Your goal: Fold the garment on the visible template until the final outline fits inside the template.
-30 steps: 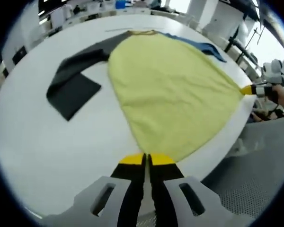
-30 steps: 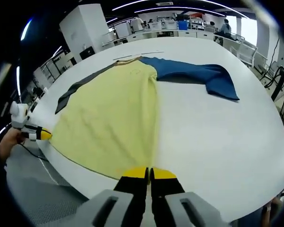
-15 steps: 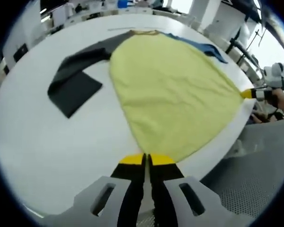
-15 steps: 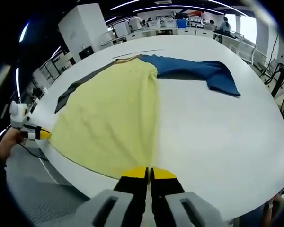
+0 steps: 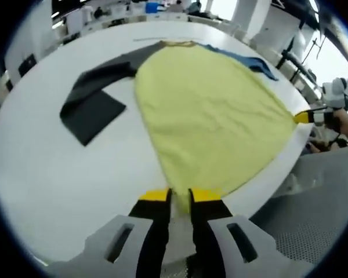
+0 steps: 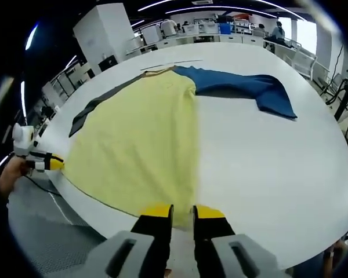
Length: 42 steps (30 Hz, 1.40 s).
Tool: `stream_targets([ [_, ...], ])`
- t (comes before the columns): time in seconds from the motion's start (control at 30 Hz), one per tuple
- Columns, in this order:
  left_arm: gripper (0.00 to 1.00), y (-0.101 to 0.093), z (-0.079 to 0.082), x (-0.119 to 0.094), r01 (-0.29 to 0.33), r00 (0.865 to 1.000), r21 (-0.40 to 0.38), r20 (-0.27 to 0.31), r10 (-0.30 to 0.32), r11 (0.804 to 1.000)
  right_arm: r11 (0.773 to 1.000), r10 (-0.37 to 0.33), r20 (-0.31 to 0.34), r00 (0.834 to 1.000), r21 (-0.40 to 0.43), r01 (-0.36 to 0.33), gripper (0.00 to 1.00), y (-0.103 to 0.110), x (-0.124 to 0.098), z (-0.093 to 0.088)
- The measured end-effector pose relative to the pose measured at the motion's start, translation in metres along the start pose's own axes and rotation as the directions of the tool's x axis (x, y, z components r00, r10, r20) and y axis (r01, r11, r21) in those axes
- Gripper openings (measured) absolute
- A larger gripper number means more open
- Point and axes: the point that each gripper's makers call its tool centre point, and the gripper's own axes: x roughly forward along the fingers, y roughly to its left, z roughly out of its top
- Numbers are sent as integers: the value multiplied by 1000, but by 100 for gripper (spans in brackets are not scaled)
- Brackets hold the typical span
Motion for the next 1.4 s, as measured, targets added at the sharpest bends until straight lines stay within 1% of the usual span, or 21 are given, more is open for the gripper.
stream_targets([
  [0.03,19,-1,2,0,5,1000,2,8,-5,1000,1000,-2,8,1000,5,2,19,-1,-1,2],
  [0.1,25,-6,10,-2,21,999,9,47,-21,1000,1000,-10,31,999,12,9,25,-3,-4,9],
  [0.13,28,-8,16,-4,31,996,13,77,-32,999,1000,-12,39,999,13,11,29,-4,-5,11],
  [0.17,32,-9,20,-5,32,995,15,96,-33,999,1000,-14,55,998,11,14,32,-4,-7,16],
  [0.23,37,-12,26,-9,38,991,34,125,-41,999,1000,-19,74,997,5,19,39,-5,-10,24],
  [0.27,40,-13,31,-11,36,988,50,149,-43,998,1000,-21,77,997,2,21,41,-6,-11,26],
  [0.37,47,-14,38,-16,35,982,56,183,-44,998,999,-37,101,994,-6,37,45,-12,-14,38],
  [0.43,56,-14,43,-19,34,979,62,198,-45,997,999,-49,112,992,-5,50,48,-18,-16,44],
  [0.5,61,-14,47,-23,21,976,80,214,-38,997,998,-64,124,990,2,64,49,-25,-16,50],
  [0.63,66,-14,54,-28,15,970,98,242,-38,995,995,-94,163,982,32,90,49,-41,-19,68],
  [0.7,71,-14,57,-29,12,963,101,268,-39,995,994,-105,186,977,51,97,49,-48,-21,78],
  [0.77,78,-15,58,-31,9,959,108,280,-39,994,993,-110,201,973,61,100,49,-54,-21,84],
  [0.87,82,-16,60,-33,-2,956,123,292,-34,992,992,-122,220,968,70,109,48,-61,-22,94],
  [1.0,88,-17,61,-33,-8,954,129,299,-31,992,990,-138,242,961,63,126,43,-69,-20,107],
  [1.1,91,-17,62,-34,-15,953,134,302,-26,991,990,-143,285,948,34,138,39,-74,-16,123],
  [1.13,92,-18,64,-35,-12,949,131,314,-31,991,990,-139,303,943,24,139,39,-75,-14,128],
  [1.17,92,-18,66,-36,-10,944,125,328,-32,992,990,-137,298,945,23,136,39,-75,-13,129],
  [1.2,92,-18,69,-38,-14,936,115,350,-28,993,991,-133,300,945,23,132,39,-74,-11,132],
  [1.23,93,-18,69,-38,-14,935,113,353,-27,993,991,-129,310,942,17,131,38,-75,-9,136],
  [1.3,94,-17,70,-40,-14,932,108,361,-26,994,991,-128,307,943,17,129,36,-77,-3,140],
  [1.4,95,-16,70,-41,-23,934,119,357,-21,993,990,-133,298,945,6,138,36,-82,5,144],
])
